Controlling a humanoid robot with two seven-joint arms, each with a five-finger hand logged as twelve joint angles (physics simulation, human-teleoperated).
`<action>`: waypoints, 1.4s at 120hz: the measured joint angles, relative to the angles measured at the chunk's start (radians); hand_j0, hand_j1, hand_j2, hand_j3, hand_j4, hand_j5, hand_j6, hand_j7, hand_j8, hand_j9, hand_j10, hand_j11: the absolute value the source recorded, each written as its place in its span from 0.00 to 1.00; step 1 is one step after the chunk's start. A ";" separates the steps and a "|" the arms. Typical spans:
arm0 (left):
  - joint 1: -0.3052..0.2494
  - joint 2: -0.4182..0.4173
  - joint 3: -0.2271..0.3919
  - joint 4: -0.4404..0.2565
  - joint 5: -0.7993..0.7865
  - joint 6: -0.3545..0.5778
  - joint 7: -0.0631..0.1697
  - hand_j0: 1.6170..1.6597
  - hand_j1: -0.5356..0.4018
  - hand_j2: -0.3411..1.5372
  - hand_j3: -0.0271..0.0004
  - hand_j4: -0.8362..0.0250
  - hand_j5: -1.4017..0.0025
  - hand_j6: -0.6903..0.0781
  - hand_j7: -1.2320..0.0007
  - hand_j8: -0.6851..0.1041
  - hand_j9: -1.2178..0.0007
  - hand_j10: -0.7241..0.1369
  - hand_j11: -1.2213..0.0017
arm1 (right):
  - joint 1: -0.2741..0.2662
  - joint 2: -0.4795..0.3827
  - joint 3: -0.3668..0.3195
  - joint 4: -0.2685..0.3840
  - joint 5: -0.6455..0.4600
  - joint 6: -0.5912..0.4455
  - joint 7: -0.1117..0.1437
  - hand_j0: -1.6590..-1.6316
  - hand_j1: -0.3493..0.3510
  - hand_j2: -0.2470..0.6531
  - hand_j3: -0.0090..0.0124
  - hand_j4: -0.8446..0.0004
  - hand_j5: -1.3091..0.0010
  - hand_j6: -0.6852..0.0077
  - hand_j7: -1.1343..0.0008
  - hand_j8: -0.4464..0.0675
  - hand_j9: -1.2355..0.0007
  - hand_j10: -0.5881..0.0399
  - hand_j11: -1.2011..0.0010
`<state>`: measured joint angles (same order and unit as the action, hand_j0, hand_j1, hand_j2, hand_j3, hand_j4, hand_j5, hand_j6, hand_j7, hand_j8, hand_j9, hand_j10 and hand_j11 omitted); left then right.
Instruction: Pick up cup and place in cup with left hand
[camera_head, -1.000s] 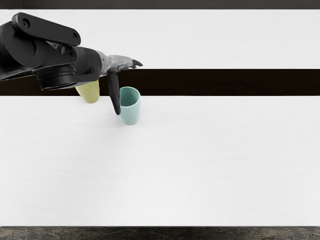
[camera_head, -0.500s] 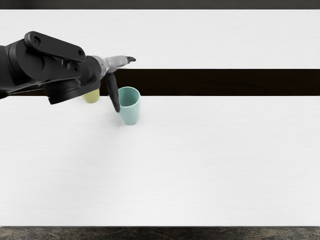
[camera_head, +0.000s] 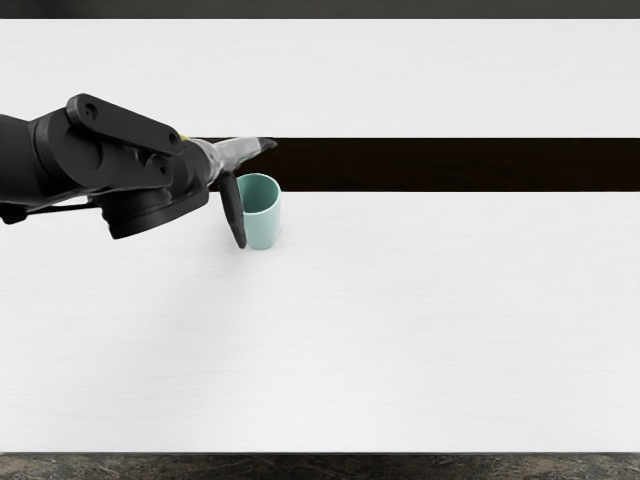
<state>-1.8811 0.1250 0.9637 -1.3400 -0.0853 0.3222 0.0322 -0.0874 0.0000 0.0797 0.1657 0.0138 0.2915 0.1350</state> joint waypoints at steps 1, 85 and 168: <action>0.000 -0.002 0.000 0.000 -0.001 0.001 0.000 0.96 0.92 0.18 0.99 0.95 0.98 0.87 0.98 0.84 0.98 0.82 0.98 | 0.000 0.000 0.000 0.000 0.000 0.000 0.000 0.04 0.02 0.27 0.42 0.99 0.99 0.97 0.99 0.85 0.99 0.92 0.99; 0.020 -0.018 -0.001 0.000 -0.059 0.046 0.000 0.96 0.69 0.20 0.99 0.74 0.81 0.64 0.79 0.61 0.78 0.61 0.78 | 0.000 0.000 0.000 0.000 0.000 0.000 0.000 0.04 0.02 0.27 0.42 0.99 0.99 0.97 0.99 0.85 0.99 0.92 0.99; -0.019 0.029 -0.004 -0.023 -0.079 0.033 0.001 0.88 0.42 0.24 0.99 0.50 0.54 0.59 0.49 0.54 0.48 0.37 0.48 | 0.000 0.000 0.000 0.000 0.000 0.000 0.000 0.04 0.02 0.27 0.42 0.99 0.99 0.97 0.99 0.85 0.99 0.92 0.99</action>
<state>-1.9000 0.1536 0.9597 -1.3626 -0.1642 0.3555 0.0331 -0.0874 0.0000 0.0795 0.1657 0.0138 0.2915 0.1350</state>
